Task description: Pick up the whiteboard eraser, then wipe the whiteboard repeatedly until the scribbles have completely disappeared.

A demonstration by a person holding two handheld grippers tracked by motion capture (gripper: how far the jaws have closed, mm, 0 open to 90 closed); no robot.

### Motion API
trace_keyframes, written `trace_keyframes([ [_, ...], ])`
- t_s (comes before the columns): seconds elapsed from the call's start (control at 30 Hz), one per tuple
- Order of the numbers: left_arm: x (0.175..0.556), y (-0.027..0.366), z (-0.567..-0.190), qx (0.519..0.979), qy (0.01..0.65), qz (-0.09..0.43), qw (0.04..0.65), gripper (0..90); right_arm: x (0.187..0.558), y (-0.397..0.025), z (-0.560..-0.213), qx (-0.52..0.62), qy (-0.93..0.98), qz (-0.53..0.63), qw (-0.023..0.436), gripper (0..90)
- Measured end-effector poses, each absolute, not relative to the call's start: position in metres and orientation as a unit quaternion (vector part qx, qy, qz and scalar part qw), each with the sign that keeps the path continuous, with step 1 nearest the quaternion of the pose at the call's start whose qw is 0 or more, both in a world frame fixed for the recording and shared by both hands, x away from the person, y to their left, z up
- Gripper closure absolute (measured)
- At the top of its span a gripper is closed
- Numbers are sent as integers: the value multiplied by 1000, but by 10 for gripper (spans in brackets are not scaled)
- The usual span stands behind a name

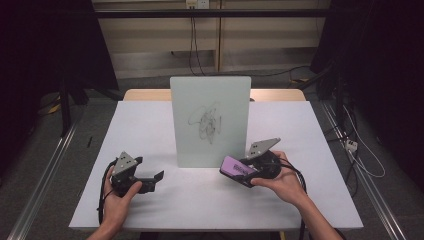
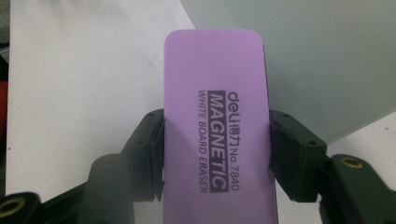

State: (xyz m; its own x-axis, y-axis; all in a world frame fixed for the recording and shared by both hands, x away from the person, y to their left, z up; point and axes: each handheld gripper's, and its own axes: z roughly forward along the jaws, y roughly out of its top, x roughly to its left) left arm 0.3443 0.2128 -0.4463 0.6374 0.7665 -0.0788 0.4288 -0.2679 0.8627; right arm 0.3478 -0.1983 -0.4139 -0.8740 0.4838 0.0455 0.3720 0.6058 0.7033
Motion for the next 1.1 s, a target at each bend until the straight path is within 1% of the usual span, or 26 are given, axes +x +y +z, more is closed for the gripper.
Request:
trace_keyframes([
  [0.1,344,212,-447,775,386,181,466,53,347,-199,-412,241,887,384,84,420],
  [0.23,343,213,-447,777,386,186,461,53,348,-203,-406,247,874,405,107,420],
  [0.4,342,216,-446,776,386,187,463,53,349,-203,-400,248,869,415,110,420],
  [0.6,346,218,-449,774,393,175,464,53,352,-201,-399,251,863,424,112,420],
  [0.77,344,215,-446,771,391,181,469,53,351,-199,-397,246,861,430,117,420],
  [1.0,343,213,-446,778,385,184,462,53,351,-196,-385,235,855,446,125,420],
  [1.1,344,213,-447,779,384,183,460,53,355,-191,-374,226,850,458,131,420],
])
